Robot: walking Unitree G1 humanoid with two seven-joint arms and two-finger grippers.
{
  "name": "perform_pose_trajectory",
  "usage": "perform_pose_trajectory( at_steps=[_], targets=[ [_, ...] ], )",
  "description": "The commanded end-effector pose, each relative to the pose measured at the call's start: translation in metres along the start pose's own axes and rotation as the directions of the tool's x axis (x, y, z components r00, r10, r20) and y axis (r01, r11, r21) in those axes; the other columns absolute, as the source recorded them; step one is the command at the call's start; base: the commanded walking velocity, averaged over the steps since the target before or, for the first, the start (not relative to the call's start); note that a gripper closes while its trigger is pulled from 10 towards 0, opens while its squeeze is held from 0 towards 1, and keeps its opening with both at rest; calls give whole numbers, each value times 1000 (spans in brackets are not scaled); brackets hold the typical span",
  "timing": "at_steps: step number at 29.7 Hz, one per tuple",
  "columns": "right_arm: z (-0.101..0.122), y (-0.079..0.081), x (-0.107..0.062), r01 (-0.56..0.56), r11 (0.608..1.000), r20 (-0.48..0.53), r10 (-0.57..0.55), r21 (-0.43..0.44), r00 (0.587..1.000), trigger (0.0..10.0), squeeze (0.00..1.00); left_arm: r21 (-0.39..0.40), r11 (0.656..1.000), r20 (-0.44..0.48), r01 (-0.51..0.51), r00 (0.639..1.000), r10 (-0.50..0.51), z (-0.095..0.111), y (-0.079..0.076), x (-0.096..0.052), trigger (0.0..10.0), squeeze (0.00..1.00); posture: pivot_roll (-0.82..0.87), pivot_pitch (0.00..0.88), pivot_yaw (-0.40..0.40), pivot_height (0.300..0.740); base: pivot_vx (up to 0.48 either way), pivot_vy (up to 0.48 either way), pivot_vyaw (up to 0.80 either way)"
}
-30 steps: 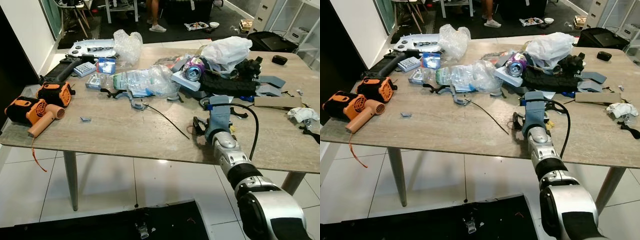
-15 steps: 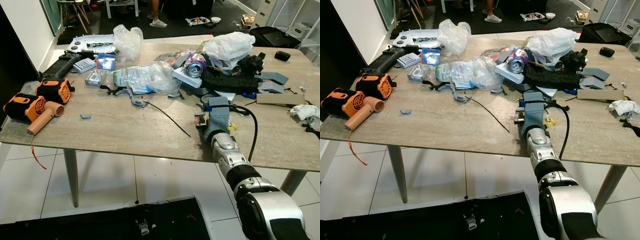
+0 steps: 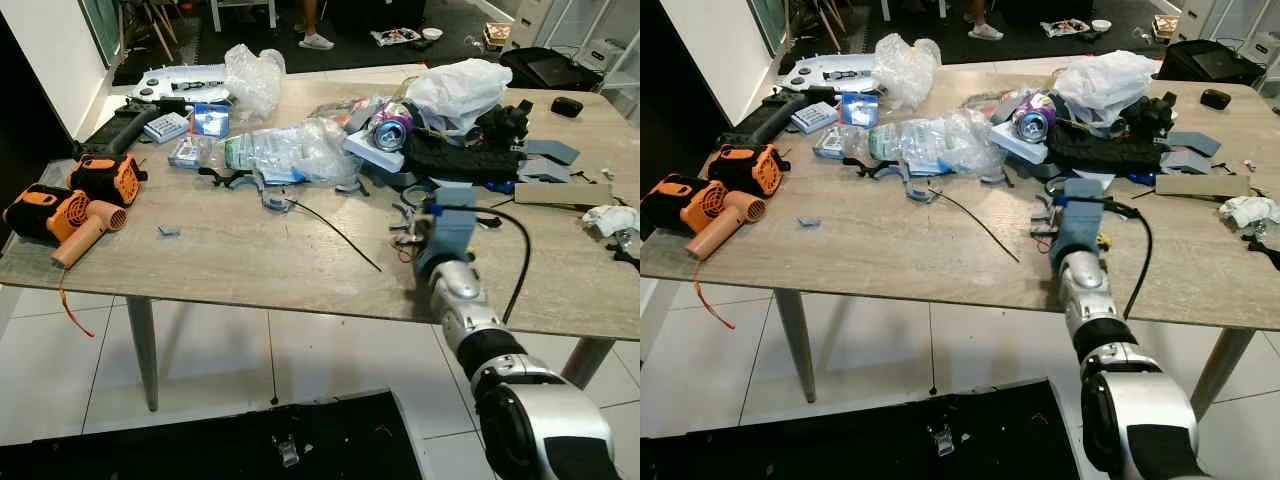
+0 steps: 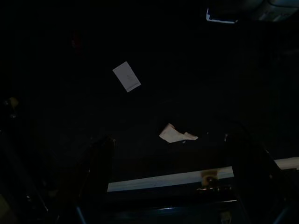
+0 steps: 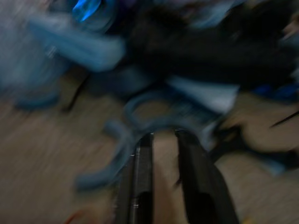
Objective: Picking trash to rubbish bin
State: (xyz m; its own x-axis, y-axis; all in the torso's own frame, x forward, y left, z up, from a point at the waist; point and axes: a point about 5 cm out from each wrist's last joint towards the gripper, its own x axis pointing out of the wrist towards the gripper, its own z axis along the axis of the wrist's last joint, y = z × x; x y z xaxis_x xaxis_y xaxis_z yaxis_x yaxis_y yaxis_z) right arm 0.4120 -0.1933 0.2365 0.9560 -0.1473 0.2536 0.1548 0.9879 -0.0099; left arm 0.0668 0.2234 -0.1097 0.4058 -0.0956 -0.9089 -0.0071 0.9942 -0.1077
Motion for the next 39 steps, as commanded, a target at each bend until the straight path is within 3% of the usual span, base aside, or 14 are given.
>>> perform_pose_trajectory(
  at_steps=[1,8,14,21,22,29,30,39],
  targets=[
    [5,1,1,9,1000,28,-9,1,1000,10000,1000,-11,1000,-45,6,999,-6,-17,-3,-3,10000,0,42,364,51,740,0,0,0],
    [9,14,5,-40,999,-9,39,-22,999,10000,1000,-13,1000,-52,9,999,-10,-24,-4,-6,10000,0,64,381,49,740,0,0,0],
    [3,28,5,-74,996,-74,78,48,994,10000,1000,-20,1000,-50,10,999,-11,-31,-3,-9,10000,0,84,402,50,740,0,0,0],
    [-2,37,5,-60,997,-168,51,-47,984,10000,1000,-22,1000,-55,15,998,-16,-40,-3,-14,10000,0,99,431,53,740,0,0,0],
    [-3,37,5,-53,997,-188,41,-60,981,10000,0,-21,1000,-55,17,998,-18,-41,-3,-14,10000,0,100,432,53,740,0,0,0],
    [-7,33,5,-8,999,-271,-4,-45,963,10000,0,-19,1000,-50,23,998,-24,-41,-4,-13,10000,0,94,432,52,740,0,0,0],
    [-9,31,5,-4,999,-295,-6,-33,955,0,0,-18,999,-43,26,999,-27,-37,-5,-12,10000,0,88,427,52,740,0,0,0],
    [-10,16,7,55,998,-350,-36,43,936,0,0,-3,1000,-20,29,999,-29,-22,-6,-6,10000,0,74,389,50,740,0,0,0]
  ],
)
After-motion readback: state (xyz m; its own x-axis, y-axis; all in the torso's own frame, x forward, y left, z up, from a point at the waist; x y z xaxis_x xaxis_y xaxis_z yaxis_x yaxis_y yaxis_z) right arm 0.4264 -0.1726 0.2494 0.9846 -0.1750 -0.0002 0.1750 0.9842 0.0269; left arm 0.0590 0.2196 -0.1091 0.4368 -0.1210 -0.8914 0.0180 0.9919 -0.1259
